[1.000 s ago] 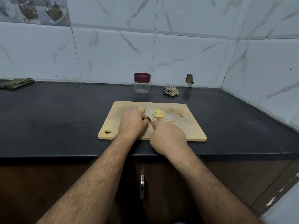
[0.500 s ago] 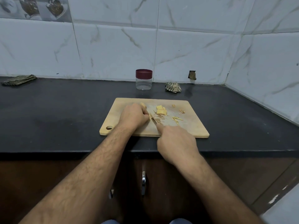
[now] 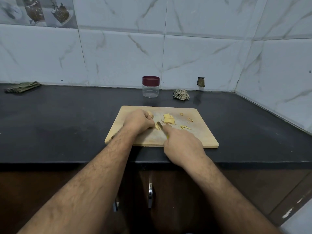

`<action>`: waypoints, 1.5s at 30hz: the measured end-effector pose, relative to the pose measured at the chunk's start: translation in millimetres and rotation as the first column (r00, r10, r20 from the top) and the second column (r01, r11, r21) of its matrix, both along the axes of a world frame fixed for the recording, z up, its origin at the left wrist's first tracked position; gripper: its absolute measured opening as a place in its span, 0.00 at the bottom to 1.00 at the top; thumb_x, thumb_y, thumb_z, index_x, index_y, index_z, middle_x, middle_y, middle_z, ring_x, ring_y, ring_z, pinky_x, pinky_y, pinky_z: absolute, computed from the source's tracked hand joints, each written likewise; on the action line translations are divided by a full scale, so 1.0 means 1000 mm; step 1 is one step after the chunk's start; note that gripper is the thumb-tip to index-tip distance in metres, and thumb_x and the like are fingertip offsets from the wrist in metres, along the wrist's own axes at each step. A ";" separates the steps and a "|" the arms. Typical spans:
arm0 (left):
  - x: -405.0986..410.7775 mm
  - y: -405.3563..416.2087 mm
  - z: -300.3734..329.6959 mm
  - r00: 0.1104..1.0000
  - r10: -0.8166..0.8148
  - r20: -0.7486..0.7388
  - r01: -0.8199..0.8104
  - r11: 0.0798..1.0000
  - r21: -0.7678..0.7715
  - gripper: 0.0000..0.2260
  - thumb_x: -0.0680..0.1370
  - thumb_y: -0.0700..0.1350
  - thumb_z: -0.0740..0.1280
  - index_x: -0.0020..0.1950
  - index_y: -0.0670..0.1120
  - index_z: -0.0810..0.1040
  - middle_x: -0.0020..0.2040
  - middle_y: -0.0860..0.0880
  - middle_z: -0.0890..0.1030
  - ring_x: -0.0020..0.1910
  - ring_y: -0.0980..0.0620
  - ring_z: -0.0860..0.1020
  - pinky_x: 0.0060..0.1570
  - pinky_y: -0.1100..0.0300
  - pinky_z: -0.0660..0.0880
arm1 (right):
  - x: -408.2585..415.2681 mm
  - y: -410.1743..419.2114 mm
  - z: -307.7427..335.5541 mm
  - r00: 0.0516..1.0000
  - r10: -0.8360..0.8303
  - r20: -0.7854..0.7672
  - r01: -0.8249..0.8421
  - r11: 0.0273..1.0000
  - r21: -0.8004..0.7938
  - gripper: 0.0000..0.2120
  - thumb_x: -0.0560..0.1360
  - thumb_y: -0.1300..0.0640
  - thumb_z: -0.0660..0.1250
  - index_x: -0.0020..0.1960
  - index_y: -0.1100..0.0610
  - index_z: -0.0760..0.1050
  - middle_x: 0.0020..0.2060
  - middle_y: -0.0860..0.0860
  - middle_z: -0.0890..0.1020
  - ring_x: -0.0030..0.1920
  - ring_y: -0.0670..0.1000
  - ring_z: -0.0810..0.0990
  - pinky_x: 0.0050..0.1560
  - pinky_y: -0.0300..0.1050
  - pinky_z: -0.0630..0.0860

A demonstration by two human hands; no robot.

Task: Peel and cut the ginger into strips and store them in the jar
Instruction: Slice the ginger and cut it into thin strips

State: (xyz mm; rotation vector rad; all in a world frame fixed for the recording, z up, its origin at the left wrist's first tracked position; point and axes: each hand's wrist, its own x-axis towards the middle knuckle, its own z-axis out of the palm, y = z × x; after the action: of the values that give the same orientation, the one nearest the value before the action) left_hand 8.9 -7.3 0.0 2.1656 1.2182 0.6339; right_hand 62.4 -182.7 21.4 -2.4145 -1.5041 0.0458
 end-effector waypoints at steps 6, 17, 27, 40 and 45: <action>0.001 0.003 0.001 1.000 0.001 0.003 -0.001 0.999 -0.045 0.08 0.70 0.43 0.73 0.32 0.48 0.78 0.32 0.55 0.79 0.36 0.55 0.75 0.38 0.61 0.71 | 0.000 0.009 -0.001 1.000 0.012 0.024 -0.011 1.000 -0.024 0.22 0.78 0.60 0.56 0.70 0.46 0.68 0.57 0.52 0.79 0.57 0.55 0.76 0.46 0.47 0.68; 0.003 0.005 0.002 1.000 -0.001 -0.007 0.001 0.999 -0.053 0.10 0.71 0.44 0.73 0.31 0.48 0.76 0.33 0.54 0.78 0.37 0.54 0.74 0.39 0.60 0.71 | -0.010 0.020 0.003 0.994 -0.006 0.106 0.017 0.995 -0.096 0.19 0.78 0.63 0.57 0.67 0.50 0.69 0.59 0.54 0.78 0.58 0.56 0.76 0.45 0.47 0.68; 0.003 0.004 0.003 1.000 -0.001 -0.002 0.001 0.997 -0.073 0.06 0.71 0.44 0.73 0.35 0.48 0.78 0.35 0.53 0.79 0.37 0.54 0.75 0.41 0.59 0.74 | 0.003 -0.017 -0.002 0.997 0.018 0.069 -0.010 0.993 -0.118 0.30 0.78 0.63 0.55 0.76 0.42 0.60 0.52 0.53 0.77 0.52 0.55 0.75 0.45 0.48 0.73; 0.000 0.005 0.004 1.000 0.010 -0.003 -0.010 0.986 -0.169 0.12 0.67 0.44 0.75 0.30 0.49 0.72 0.32 0.49 0.76 0.35 0.50 0.73 0.41 0.56 0.73 | 0.001 0.002 0.007 1.000 0.019 -0.019 -0.019 0.999 -0.034 0.24 0.78 0.60 0.55 0.72 0.44 0.68 0.63 0.51 0.78 0.62 0.55 0.75 0.53 0.49 0.73; 0.002 0.005 0.009 0.999 0.004 -0.045 -0.012 0.983 -0.185 0.11 0.68 0.44 0.75 0.32 0.48 0.73 0.30 0.50 0.76 0.33 0.50 0.72 0.39 0.57 0.71 | 0.002 0.010 0.002 1.000 0.020 0.000 -0.020 0.999 -0.043 0.24 0.78 0.59 0.56 0.72 0.44 0.67 0.61 0.52 0.78 0.61 0.55 0.75 0.52 0.48 0.73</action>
State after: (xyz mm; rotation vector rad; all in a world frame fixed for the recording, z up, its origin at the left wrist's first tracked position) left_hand 10.4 -2.5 9.0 2.0305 1.2577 0.4584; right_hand 64.9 -172.4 23.5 -2.4329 -1.5428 0.0829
